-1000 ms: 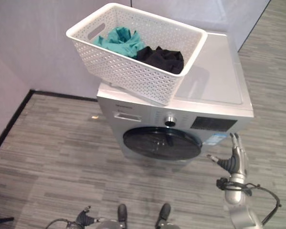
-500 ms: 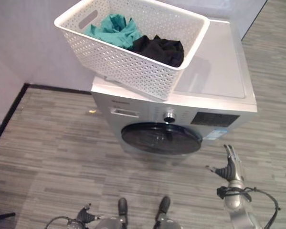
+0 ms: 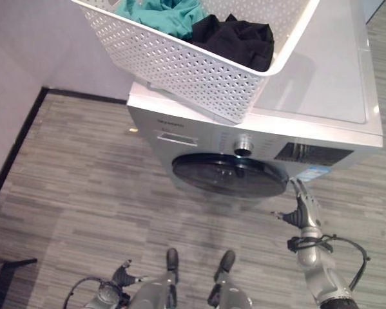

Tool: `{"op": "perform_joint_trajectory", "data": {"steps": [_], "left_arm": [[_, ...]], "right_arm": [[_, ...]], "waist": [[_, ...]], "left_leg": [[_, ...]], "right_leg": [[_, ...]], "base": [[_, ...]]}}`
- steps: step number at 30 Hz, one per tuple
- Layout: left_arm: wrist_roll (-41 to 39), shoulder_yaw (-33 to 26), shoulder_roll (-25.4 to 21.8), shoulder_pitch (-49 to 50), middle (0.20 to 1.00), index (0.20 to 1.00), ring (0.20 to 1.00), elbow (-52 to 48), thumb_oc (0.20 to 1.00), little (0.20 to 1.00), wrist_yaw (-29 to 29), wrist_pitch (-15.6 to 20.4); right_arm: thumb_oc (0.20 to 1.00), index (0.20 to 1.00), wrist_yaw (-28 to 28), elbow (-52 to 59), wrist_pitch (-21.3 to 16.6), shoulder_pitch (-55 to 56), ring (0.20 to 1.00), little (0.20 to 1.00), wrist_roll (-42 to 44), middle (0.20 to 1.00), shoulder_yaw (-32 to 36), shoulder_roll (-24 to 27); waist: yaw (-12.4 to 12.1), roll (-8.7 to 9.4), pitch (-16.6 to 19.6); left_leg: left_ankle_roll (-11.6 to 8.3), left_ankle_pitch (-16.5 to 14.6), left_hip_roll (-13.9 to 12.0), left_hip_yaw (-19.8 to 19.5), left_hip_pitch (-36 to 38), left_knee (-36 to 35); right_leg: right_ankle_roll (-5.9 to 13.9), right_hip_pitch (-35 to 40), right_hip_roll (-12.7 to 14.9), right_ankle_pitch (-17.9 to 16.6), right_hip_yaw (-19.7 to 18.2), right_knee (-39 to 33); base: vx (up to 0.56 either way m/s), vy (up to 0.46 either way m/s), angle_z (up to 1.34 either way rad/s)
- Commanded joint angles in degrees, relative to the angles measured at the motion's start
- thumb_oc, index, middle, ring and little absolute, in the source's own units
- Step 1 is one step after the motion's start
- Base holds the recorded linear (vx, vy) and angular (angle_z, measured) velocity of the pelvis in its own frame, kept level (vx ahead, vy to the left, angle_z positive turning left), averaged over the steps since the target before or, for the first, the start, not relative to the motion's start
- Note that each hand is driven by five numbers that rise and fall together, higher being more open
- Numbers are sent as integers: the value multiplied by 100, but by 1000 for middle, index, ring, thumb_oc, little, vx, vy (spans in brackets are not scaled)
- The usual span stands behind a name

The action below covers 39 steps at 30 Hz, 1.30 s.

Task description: Grab the laundry basket,head to the washer,open it,put in the laundry and shut it.

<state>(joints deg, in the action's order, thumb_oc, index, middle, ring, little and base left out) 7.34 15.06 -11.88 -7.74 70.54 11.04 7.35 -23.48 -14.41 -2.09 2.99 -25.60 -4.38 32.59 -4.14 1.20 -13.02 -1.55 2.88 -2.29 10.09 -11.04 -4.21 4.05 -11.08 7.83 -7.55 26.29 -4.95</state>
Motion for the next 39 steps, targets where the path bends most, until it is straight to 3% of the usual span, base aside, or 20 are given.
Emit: {"op": "perform_joint_trajectory", "data": {"steps": [1, 20, 39], "left_arm": [[109, 493, 451, -259, 1000, 1000, 1000, 289, 1000, 1000, 108, 42], [187, 535, 458, -262, 1000, 1000, 1000, 226, 1000, 1000, 182, 84], [60, 438, 430, -352, 1000, 1000, 1000, 203, 1000, 1000, 303, 102]], "right_arm": [[1000, 1000, -15, 554, -118, -108, 1000, 1000, -110, 1000, 39, 464], [1000, 1000, -367, 475, 117, -295, 1000, 1000, -418, 1000, 266, 647], [1000, 1000, -596, 769, 193, -728, 1000, 1000, -830, 1000, 42, 701]], "waist": [[-107, -218, -57], [-4, -403, -191], [17, -346, -376]], "left_leg": [[-138, 176, -162, 325, 1, -79], [-180, 225, -204, 541, -103, -79], [-165, 251, -199, 519, -389, -79]], "right_leg": [[342, 279, -120, 431, -76, -5], [364, 66, -72, 368, -104, -5], [378, -227, -53, 272, -136, -5]], "base": [[-3, -5, 5], [0, 0, 0], [4, -3, 0]]}}
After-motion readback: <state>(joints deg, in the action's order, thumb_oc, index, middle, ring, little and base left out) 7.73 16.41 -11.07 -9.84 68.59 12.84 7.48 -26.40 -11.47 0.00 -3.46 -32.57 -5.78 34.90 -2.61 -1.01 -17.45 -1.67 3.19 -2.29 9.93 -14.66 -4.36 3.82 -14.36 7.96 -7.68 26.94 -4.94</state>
